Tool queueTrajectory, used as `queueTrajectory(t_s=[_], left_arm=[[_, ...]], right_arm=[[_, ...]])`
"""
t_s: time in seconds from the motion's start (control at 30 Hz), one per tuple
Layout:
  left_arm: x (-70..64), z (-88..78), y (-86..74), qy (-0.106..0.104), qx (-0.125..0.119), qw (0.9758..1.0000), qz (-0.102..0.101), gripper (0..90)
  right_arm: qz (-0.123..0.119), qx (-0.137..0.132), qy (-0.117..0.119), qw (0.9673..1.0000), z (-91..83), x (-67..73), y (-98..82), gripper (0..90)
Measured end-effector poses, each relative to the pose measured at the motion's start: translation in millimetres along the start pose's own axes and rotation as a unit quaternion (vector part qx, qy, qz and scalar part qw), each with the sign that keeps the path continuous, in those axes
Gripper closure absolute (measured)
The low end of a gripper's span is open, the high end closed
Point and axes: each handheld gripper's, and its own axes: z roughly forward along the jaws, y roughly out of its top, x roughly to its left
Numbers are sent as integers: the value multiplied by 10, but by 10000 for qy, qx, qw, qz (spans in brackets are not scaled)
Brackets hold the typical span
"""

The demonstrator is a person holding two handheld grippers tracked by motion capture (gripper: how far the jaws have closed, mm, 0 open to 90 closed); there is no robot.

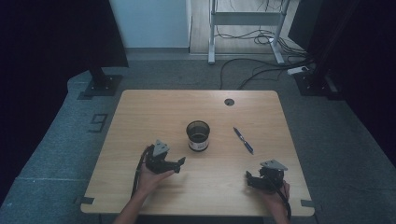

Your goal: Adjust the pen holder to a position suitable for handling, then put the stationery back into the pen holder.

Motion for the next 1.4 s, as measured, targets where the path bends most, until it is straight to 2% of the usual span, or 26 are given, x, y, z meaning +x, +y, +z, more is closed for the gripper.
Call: queueTrajectory(t_s=[0.03,0.07,0.23,0.5,0.67,0.97,1.03,1.17,1.23,1.27,1.3,1.4], left_arm=[[15,-68,-96,14,56,10000,-2,45],[15,-68,-96,14,56,10000,-2,45],[64,-198,-301,0,152,9998,-85,56],[127,-240,-494,38,182,9996,-218,67],[127,-232,-521,-1,222,9994,-249,74],[117,-259,-587,55,202,9992,-328,76],[119,-255,-589,65,226,9992,-332,80],[111,-260,-586,13,216,9991,-365,82],[113,-280,-589,-7,173,9988,-455,86],[110,-288,-597,-32,159,9987,-493,86],[99,-284,-607,-68,180,9986,-484,92],[82,-276,-610,-26,265,9991,-342,92]], right_arm=[[-2,0,-1,10000,0,0,0,90],[-2,0,-1,10000,0,0,0,90],[-7,1,-16,10000,-1,1,0,92],[7,-8,-38,10000,-5,4,-3,98],[12,-10,-40,10000,-5,3,-3,100],[22,-15,-61,10000,-8,5,-3,97],[2,-23,-31,10000,-16,1,-5,125],[22,-147,-13,9999,-39,-3,-13,146],[-59,-347,-105,9993,-87,37,37,150],[-59,-347,-105,9993,-87,37,37,150],[-50,-418,-142,9990,-110,55,61,157],[10,-569,-57,9984,-150,81,144,168]])
